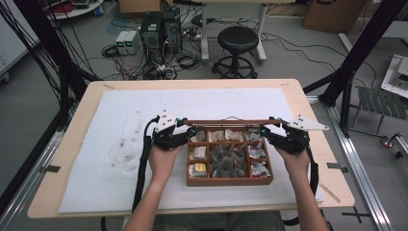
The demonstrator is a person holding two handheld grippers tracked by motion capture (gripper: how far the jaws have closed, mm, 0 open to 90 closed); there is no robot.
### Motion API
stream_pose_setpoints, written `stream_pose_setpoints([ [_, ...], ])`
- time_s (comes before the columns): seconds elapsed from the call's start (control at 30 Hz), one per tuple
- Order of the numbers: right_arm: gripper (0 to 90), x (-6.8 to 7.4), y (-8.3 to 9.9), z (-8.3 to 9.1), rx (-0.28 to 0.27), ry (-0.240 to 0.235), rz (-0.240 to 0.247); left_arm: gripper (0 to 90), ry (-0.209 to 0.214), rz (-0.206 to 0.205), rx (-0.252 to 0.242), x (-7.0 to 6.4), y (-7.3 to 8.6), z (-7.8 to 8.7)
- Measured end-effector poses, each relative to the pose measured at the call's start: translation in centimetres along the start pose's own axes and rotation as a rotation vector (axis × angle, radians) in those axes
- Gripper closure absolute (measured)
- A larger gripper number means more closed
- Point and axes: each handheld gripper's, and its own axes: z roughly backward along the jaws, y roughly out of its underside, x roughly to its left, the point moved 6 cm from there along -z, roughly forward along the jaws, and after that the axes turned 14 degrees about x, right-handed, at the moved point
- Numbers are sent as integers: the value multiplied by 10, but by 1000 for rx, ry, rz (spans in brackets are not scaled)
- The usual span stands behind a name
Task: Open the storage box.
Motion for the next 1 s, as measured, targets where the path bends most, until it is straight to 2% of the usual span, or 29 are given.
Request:
stream_pose_setpoints([
  [0.23,495,-7,-1,-19,9,28,-15,571,10,28,14,8,2,-12],
  [0.43,498,-11,-2,-31,19,46,-23,591,1,28,45,15,4,-22],
  [0.7,507,-16,0,-46,52,65,-20,620,10,56,86,23,12,-35],
  [1.0,540,-22,0,-60,90,95,-20,649,37,95,66,27,12,-41],
])
